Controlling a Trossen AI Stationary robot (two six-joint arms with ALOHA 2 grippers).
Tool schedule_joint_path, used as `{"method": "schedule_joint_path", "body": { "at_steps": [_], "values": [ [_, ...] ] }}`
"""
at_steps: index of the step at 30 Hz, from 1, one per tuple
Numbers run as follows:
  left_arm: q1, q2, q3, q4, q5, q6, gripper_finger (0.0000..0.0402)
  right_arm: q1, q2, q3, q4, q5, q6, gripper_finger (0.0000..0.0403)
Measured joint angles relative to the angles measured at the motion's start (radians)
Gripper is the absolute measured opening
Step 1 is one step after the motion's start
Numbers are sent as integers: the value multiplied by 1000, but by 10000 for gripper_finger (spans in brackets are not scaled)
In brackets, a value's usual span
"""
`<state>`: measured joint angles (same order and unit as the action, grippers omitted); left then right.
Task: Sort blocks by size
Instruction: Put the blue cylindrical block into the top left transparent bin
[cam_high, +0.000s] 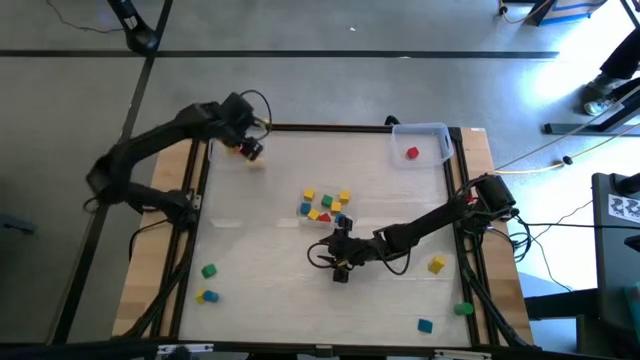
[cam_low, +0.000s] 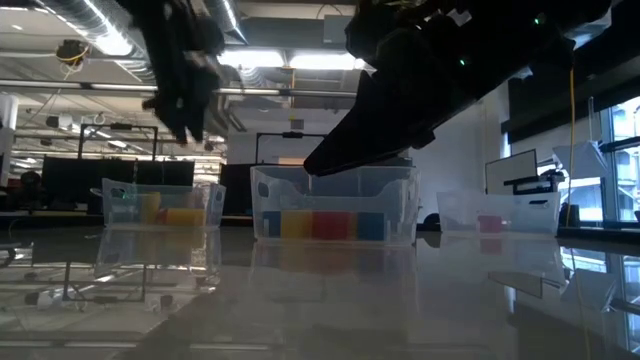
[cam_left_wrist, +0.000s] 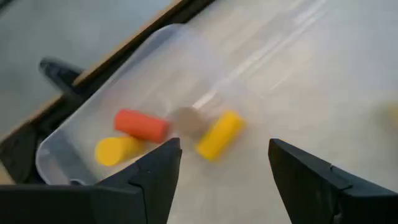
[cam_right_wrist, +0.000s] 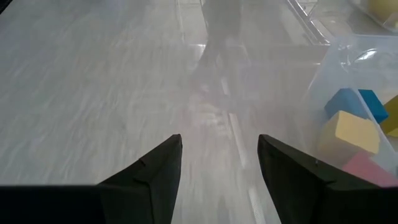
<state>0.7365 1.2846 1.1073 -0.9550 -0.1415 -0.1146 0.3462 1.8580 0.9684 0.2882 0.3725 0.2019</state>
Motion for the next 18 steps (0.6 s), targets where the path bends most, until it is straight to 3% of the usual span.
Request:
{"method": "schedule_joint_path", "body": {
  "at_steps": [8,12,18],
  "values": [
    [-432,-210,-2,-140,1,-124,228,0,0,0,0,0,2,209],
    [-718,-263,-15,-236,-5,-342,228,0,0,0,-4,0,25,209],
    [-1126,-283,-73,-229,-61,-700,228,0,0,0,-13,-26,29,209]
  ]
}}
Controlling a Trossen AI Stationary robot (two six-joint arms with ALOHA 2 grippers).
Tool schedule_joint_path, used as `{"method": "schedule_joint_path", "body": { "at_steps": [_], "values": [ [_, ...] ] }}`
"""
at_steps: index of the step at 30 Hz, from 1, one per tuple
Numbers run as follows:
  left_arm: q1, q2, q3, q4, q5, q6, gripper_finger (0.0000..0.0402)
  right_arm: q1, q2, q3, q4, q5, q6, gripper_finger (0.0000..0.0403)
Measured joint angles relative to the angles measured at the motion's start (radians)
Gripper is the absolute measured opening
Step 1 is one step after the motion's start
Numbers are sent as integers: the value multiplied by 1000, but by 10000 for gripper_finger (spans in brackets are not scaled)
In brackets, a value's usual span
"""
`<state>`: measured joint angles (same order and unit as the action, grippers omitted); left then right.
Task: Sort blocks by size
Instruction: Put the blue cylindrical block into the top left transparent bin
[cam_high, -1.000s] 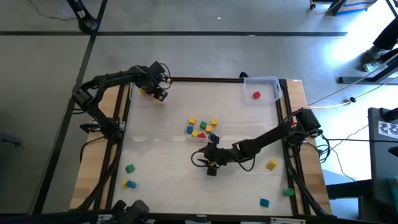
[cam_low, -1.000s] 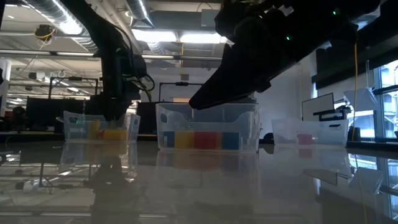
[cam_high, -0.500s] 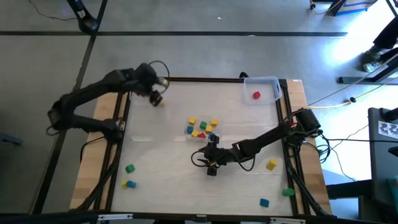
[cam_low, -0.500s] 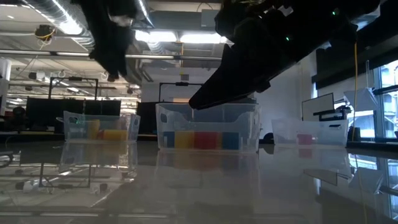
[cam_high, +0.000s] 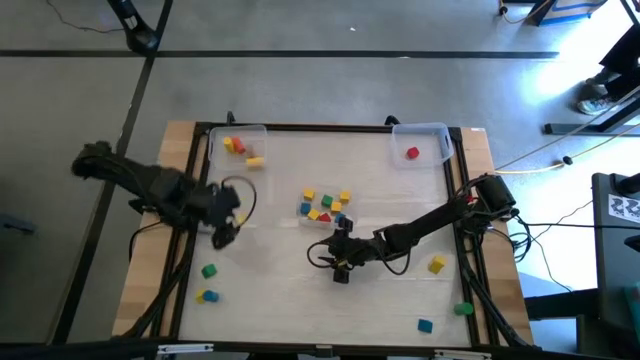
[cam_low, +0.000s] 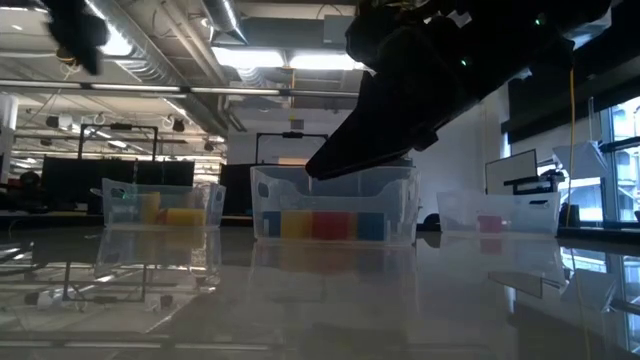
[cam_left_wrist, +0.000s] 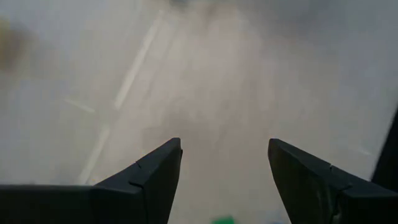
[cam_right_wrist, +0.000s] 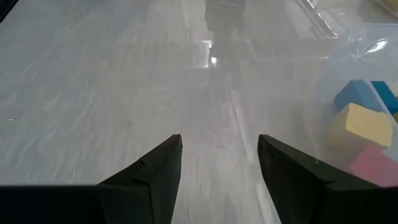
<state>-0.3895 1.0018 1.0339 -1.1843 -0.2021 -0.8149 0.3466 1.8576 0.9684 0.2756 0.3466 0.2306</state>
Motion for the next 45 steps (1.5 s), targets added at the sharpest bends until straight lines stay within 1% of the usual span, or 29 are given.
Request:
{"method": "schedule_joint_path", "body": {
  "at_steps": [3,5,8,11,16,19,21,23,26,29,35,39,45],
  "values": [
    [-173,44,-12,4,-28,-156,228,0,0,0,-2,0,0,209],
    [-262,82,-12,39,-38,-221,228,0,0,0,-1,0,0,209],
    [-361,136,-12,94,-42,-262,222,0,0,0,-1,0,0,209],
    [-423,182,-12,92,-54,-283,215,0,0,0,-1,0,0,209],
    [-445,243,-12,88,-66,-335,210,0,-1,0,0,0,0,209],
    [-435,279,-12,95,-64,-299,210,0,-1,0,-1,0,0,209],
    [-427,300,-12,109,-28,-261,210,0,-1,0,-1,0,0,209],
    [-429,318,-12,127,39,-253,210,0,-1,0,-6,0,0,209],
    [-465,336,-12,184,136,-309,210,0,-1,0,-11,0,0,209],
    [-521,350,-12,240,180,-386,210,0,-1,0,-11,0,-1,209],
    [-638,400,-12,253,181,-538,210,0,-1,0,-11,0,-2,209],
    [-680,450,-12,251,176,-541,210,0,-1,0,-12,0,-3,209],
    [-686,497,-12,222,165,-500,210,0,-1,0,-12,0,-11,209]
  ]
}}
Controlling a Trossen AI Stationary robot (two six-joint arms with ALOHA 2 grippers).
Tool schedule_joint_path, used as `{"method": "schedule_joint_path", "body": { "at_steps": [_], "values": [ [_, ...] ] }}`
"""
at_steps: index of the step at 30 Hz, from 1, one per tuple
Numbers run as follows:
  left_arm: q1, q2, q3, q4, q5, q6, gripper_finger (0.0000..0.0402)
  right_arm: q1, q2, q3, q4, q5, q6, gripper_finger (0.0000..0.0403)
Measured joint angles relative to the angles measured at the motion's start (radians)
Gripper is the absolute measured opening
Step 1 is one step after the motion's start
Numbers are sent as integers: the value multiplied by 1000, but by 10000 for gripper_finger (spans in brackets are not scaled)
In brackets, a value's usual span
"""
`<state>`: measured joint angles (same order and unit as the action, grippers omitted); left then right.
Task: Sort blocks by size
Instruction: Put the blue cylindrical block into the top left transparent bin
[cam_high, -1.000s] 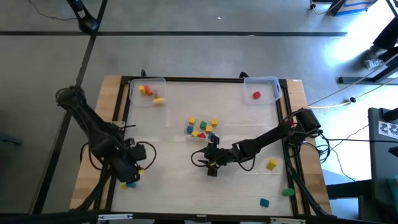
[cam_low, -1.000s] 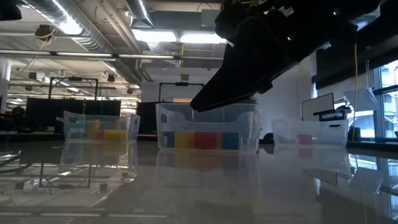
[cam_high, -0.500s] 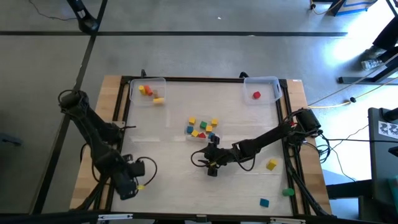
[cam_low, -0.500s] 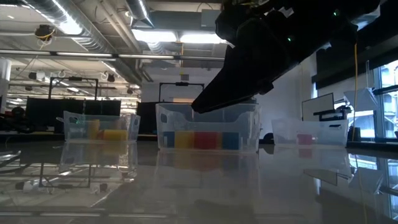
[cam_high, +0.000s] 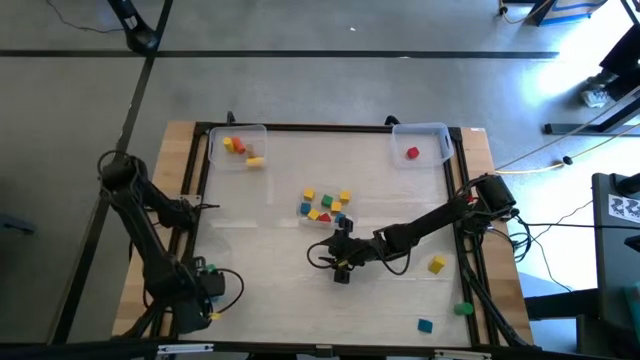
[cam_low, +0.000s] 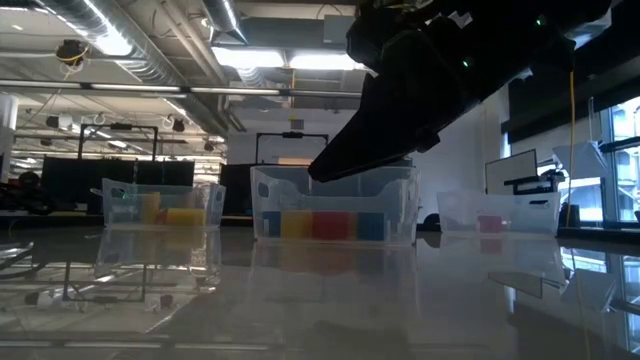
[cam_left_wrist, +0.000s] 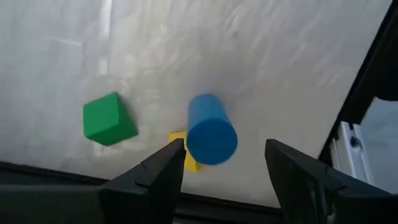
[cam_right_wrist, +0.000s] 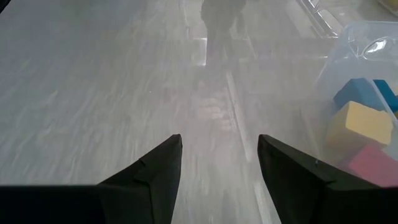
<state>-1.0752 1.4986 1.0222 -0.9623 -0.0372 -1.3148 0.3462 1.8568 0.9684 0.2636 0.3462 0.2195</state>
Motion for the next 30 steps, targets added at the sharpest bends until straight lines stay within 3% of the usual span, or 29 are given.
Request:
{"method": "schedule_joint_path", "body": {
  "at_steps": [25,30],
  "values": [
    [-5,37,-19,19,-56,96,210,0,0,0,-5,0,-2,209],
    [-5,38,-86,65,0,69,210,0,0,0,-5,0,-1,209]
  ]
}}
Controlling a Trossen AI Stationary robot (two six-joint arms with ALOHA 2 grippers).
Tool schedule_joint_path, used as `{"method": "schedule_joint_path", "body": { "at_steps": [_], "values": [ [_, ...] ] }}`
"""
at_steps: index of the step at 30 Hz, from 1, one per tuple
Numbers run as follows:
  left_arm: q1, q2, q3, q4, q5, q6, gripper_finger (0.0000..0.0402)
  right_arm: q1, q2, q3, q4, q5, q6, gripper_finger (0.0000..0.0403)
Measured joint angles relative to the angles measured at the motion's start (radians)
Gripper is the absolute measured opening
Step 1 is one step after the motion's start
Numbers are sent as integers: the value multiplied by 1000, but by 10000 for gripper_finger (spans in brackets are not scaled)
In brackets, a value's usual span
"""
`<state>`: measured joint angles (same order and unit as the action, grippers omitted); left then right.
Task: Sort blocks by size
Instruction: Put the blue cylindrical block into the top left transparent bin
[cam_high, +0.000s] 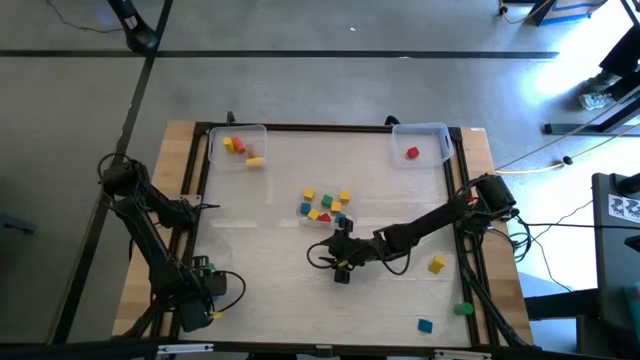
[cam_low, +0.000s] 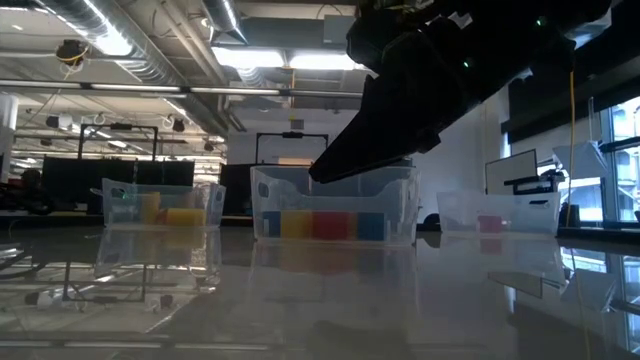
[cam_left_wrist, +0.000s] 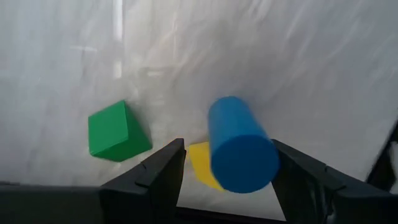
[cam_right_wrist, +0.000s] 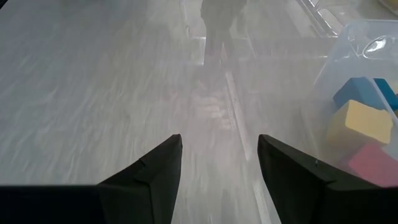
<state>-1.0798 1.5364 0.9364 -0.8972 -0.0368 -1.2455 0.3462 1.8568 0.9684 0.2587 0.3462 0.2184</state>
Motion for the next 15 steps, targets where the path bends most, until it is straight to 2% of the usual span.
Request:
{"method": "schedule_joint_path", "body": {
  "at_steps": [6,9,13,15],
  "values": [
    [1,0,-15,22,-11,8,200,0,0,0,0,0,0,209],
    [2,0,-15,24,-24,16,175,0,0,0,1,0,0,209],
    [2,0,-15,23,-26,13,122,0,0,0,1,0,3,209],
    [9,-2,-14,20,-26,-12,112,1,0,0,0,-1,3,209]
  ]
}}
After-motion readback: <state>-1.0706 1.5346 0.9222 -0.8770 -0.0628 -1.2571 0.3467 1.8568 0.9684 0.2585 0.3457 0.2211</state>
